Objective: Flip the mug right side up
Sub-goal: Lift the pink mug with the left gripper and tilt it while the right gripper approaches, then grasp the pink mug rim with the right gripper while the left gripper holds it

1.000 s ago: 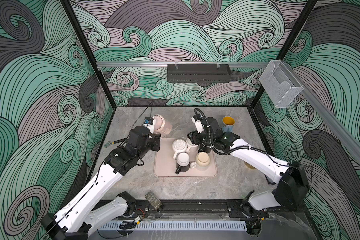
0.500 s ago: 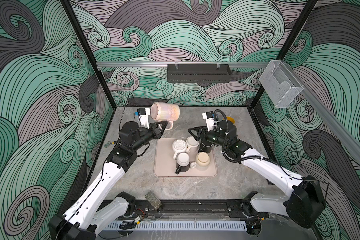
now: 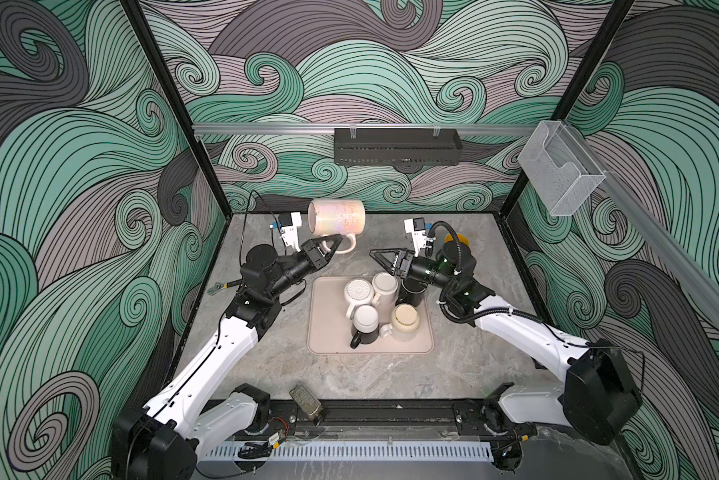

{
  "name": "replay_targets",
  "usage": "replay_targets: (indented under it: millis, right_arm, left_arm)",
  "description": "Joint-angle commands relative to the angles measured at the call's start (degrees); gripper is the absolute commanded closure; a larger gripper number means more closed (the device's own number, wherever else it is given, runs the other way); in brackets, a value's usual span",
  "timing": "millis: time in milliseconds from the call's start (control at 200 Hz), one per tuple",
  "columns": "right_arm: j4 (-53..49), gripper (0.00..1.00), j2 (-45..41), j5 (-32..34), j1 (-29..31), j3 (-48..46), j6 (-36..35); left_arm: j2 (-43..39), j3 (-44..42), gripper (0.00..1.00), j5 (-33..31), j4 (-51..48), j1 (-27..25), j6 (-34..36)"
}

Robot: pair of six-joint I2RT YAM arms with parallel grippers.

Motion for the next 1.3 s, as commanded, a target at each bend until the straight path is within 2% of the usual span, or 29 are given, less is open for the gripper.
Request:
replay_targets:
  millis: [0,235,390,691,981,1296]
  right_arm:
    - [8.2,0.38,1.6,-3.3,-0.3,1.8,6.4]
    - [12.8,0.38,3.8,-4.7,-0.2,2.8,10.0]
    - [15.4,0.40,5.6,-5.1,-0.2,3.9,12.0]
    - [23.0,0.48,12.4,-5.8,-0.1,6.3,18.9]
    - [29.4,0.64,16.8,-4.0,-0.1,8.1,23.7]
    - [32.0,0.66,20.2,-4.2,0.9,11.1,26.5]
  left_arm:
    - [-0.2,1.3,1.00,2.5,12.3,0.6,-2.2]
    - [1.2,0.6,1.00,3.3,13.8,0.5,-3.7]
    - [3.6,0.7,1.00,5.9,16.2,0.5,-6.3]
    - [6.6,-0.7,1.00,7.1,20.9,0.1,-9.2]
    - [7.2,-1.7,1.00,6.5,21.1,-0.7,-8.3]
    - [7.6,-1.3,1.00,6.3,18.9,-2.1,-6.1]
